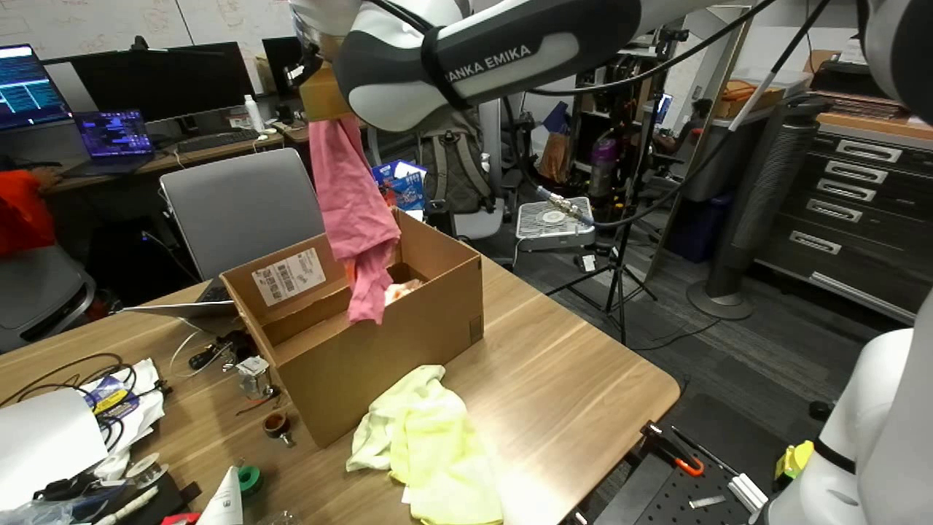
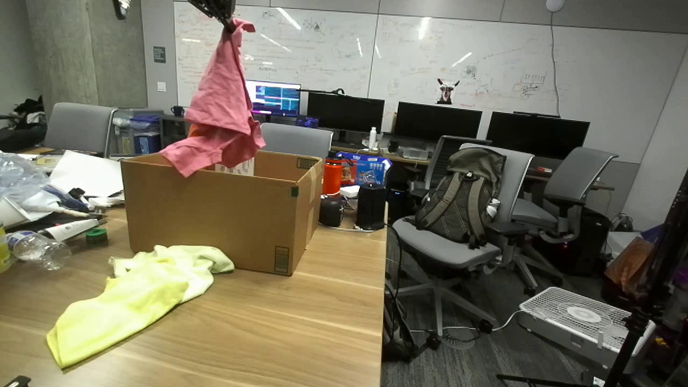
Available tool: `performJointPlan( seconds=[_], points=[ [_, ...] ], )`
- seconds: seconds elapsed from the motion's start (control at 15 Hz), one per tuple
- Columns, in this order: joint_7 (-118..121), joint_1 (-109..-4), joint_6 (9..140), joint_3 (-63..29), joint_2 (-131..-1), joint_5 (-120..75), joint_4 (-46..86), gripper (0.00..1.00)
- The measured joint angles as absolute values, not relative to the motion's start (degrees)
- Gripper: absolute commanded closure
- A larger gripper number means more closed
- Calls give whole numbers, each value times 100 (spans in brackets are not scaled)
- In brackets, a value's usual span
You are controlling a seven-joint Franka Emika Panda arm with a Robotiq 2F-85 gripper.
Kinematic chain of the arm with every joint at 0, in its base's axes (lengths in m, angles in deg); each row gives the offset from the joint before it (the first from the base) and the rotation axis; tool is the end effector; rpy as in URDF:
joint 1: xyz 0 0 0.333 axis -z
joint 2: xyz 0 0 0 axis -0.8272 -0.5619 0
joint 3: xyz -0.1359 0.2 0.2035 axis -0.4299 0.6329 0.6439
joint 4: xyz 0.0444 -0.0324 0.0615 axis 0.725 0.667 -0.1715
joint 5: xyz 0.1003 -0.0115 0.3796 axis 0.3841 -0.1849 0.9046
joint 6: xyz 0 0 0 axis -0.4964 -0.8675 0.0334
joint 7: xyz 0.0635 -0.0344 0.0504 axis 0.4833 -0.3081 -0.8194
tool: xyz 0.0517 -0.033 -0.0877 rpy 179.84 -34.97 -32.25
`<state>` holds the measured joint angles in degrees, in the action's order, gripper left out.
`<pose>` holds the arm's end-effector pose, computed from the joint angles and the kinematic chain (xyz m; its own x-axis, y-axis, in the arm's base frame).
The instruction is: Pick up the clothes from the table and put them in the box
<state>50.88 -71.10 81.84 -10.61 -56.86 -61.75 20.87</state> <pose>0.6187 0.1972 0.6267 0.5786 -0.1180 0.8070 -0.2188 -0.9757 0.0143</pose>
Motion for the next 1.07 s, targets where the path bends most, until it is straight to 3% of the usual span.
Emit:
performJointPlan(
  seconds=[0.47,1.0,1.07],
  points=[
    [5737,-7118,7799,-1040,-5760,-6626,1881,100],
    [5711,-7144,6916,-1040,-6790,-6626,-30,100],
    [5706,-7147,6846,-1044,-6927,-6625,-191,85]
  ],
)
